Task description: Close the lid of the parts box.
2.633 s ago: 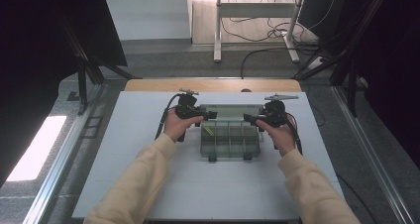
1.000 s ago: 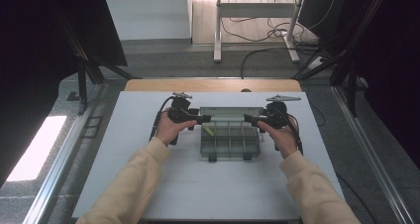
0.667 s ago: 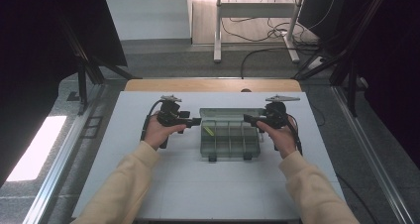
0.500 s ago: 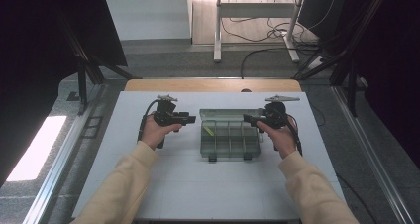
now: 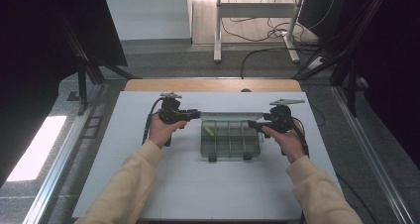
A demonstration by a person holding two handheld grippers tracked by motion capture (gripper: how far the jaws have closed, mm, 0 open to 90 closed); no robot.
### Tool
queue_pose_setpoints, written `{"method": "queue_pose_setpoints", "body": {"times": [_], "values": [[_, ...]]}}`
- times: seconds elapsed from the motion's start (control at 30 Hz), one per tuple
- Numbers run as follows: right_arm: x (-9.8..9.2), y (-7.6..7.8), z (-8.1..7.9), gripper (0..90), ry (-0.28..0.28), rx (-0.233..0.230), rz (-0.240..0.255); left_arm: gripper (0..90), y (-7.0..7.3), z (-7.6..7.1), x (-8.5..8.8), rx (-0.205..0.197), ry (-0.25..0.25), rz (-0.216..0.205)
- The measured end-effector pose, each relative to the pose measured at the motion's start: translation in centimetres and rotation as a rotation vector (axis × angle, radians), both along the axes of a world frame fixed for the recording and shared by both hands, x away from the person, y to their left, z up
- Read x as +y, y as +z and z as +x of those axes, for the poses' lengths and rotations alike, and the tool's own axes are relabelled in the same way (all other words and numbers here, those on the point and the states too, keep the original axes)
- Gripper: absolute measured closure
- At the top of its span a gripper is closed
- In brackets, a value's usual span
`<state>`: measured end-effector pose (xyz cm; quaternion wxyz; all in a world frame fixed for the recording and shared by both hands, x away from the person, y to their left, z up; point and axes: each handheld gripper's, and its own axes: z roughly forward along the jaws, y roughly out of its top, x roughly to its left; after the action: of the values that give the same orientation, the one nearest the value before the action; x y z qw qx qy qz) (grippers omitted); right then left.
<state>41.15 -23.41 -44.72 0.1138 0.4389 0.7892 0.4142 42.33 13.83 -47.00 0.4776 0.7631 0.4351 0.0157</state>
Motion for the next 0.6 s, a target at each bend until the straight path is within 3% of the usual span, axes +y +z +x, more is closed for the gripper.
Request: {"method": "queue_pose_setpoints", "body": {"times": [0.2, 0.33, 0.5, 0.6], "values": [[-1.5, -0.5, -0.8, 21.2, -0.009, 0.035, -0.025, 76.2, 0.2, -0.1, 0.0, -0.006, 0.005, -0.002], [-2.8, -0.6, -0.6, 24.5, -0.096, 0.048, -0.056, 76.7, 0.1, 0.0, -0.1, -0.003, -0.002, -0.006], [-3.3, -0.5, 0.0, 38.4, -0.176, 0.050, -0.069, 80.0, -0.1, -0.1, -0.4, 0.008, -0.027, 0.003], [-3.1, 0.0, 0.1, 54.3, -0.177, 0.004, -0.057, 81.1, -0.2, -0.1, -0.4, 0.014, -0.037, 0.003]]}}
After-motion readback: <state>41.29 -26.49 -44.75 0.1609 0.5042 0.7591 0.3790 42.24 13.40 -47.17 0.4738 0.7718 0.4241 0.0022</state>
